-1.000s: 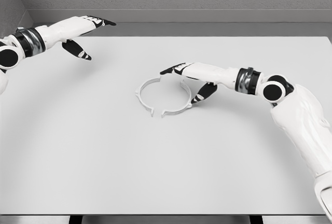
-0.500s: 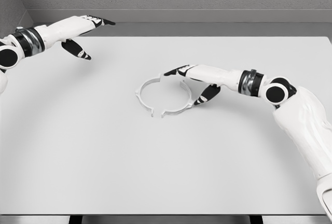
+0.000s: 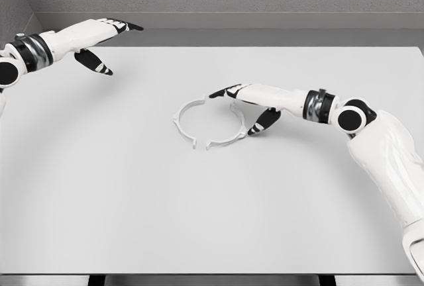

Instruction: Assemble PVC drainage pipe clamps

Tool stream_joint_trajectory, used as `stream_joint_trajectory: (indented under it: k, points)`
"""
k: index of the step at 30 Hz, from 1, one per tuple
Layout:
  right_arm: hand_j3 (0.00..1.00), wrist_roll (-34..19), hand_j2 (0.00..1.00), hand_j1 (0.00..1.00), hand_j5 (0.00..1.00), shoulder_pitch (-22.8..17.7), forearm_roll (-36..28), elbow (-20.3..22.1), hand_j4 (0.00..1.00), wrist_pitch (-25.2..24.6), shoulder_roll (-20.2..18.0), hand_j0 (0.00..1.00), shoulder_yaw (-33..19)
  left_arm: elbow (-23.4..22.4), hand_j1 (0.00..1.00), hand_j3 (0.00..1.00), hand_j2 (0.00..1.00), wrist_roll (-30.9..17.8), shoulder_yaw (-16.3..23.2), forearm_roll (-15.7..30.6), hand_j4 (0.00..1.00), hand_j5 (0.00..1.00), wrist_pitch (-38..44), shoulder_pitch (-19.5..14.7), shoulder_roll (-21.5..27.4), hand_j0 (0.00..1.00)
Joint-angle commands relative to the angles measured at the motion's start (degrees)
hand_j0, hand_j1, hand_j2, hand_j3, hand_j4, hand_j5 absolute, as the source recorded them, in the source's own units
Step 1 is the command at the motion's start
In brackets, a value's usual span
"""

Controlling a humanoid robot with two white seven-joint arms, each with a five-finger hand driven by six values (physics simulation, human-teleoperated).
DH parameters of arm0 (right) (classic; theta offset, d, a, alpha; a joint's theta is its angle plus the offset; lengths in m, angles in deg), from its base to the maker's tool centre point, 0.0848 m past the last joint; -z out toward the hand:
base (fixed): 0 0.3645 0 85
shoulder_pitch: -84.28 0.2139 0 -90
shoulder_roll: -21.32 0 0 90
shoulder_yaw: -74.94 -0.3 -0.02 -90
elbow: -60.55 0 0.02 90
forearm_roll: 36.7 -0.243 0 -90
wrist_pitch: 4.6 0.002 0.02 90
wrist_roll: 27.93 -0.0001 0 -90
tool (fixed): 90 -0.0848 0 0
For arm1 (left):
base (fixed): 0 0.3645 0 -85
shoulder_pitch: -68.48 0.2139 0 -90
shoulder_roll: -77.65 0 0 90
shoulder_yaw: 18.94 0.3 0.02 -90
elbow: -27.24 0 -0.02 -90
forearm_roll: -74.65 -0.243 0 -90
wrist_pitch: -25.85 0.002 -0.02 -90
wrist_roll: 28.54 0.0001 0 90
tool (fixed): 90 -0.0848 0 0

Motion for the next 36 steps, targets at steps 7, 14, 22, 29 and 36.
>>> stream_joint_trajectory:
  k: [7, 14, 22, 29, 36]
  points:
    - [1.00, 0.02, 1.00, 1.00, 1.00, 0.26, -0.45, 0.03, 1.00, -0.15, 0.54, 1.00, 0.45, -0.02, 1.00, 1.00, 1.00, 0.04, -0.23, 0.44, 1.00, 1.00, 0.11, 0.00, 0.14, 1.00]
    - [1.00, 0.02, 1.00, 1.00, 1.00, 0.62, -0.45, -0.06, 1.00, -0.15, 0.62, 1.00, 0.54, -0.02, 1.00, 1.00, 1.00, 0.04, -0.23, 0.35, 1.00, 1.00, 0.11, 0.00, 0.23, 1.00]
    - [1.00, 0.02, 1.00, 1.00, 1.00, 0.70, -0.45, -0.15, 1.00, -0.15, 0.98, 1.00, 0.54, -0.02, 1.00, 1.00, 1.00, 0.04, -0.66, 0.35, 1.00, 1.00, 0.11, 0.00, 0.23, 1.00]
    - [1.00, 0.02, 1.00, 1.00, 1.00, 1.23, -0.45, -0.50, 1.00, -0.15, 1.77, 1.00, 0.98, -0.02, 1.00, 1.00, 1.00, -0.05, -1.02, 0.35, 1.00, 1.00, 0.11, 0.00, 0.23, 1.00]
    - [1.00, 0.02, 1.00, 1.00, 1.00, 1.49, -0.37, -0.50, 1.00, -0.15, 1.85, 1.00, 0.98, -0.02, 1.00, 1.00, 1.00, -0.05, -1.02, 0.44, 1.00, 1.00, 0.11, 0.00, 0.32, 1.00]
